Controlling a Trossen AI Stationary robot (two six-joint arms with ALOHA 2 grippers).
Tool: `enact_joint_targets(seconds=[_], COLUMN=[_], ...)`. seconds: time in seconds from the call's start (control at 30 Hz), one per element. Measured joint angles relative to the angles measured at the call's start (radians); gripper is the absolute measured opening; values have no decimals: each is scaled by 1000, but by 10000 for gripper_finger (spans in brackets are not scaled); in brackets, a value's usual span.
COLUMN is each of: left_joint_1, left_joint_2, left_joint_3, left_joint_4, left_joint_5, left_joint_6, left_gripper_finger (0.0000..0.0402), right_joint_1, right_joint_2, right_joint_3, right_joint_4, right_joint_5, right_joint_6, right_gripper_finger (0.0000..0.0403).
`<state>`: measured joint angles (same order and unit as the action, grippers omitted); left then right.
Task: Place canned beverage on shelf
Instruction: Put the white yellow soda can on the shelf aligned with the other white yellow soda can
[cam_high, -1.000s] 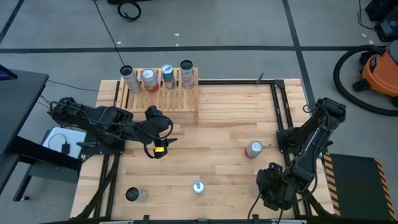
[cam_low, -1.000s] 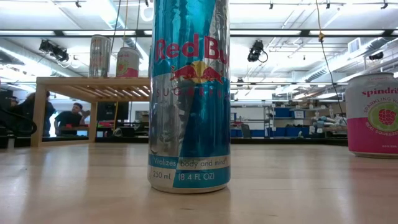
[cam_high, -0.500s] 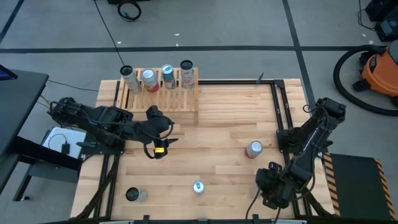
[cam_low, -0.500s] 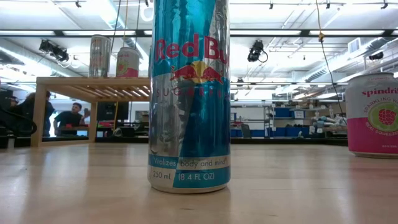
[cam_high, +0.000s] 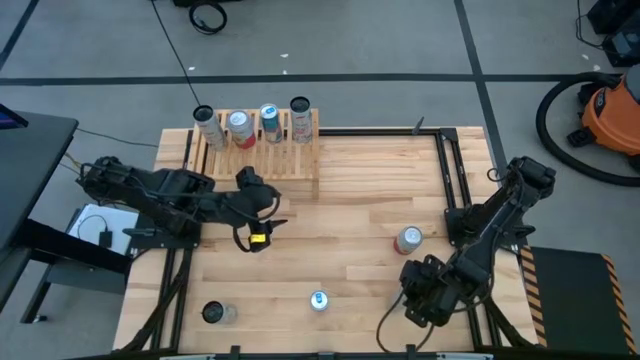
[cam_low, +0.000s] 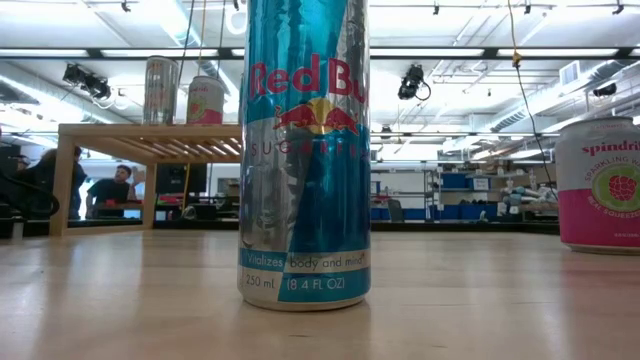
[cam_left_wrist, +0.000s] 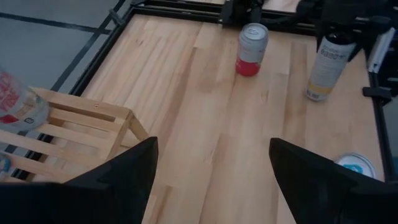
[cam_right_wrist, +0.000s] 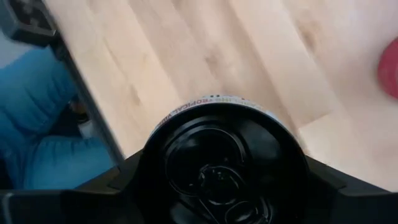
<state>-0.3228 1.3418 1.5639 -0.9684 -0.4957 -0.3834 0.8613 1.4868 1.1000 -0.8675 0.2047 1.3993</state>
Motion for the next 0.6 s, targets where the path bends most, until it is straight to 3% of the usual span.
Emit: enact_joint_targets(seconds=[0.6], left_joint_1=[45], left_joint_2=[0], left_joint_3=[0], left_joint_4=[89], left_joint_5=[3], left_joint_6=[54], left_gripper_finger=[309], right_joint_1=[-191], right_joint_2=[0], right_joint_3=[0], right_joint_4=[13], right_joint_5=[-5], right_joint_6=[-317], right_gripper_finger=[270])
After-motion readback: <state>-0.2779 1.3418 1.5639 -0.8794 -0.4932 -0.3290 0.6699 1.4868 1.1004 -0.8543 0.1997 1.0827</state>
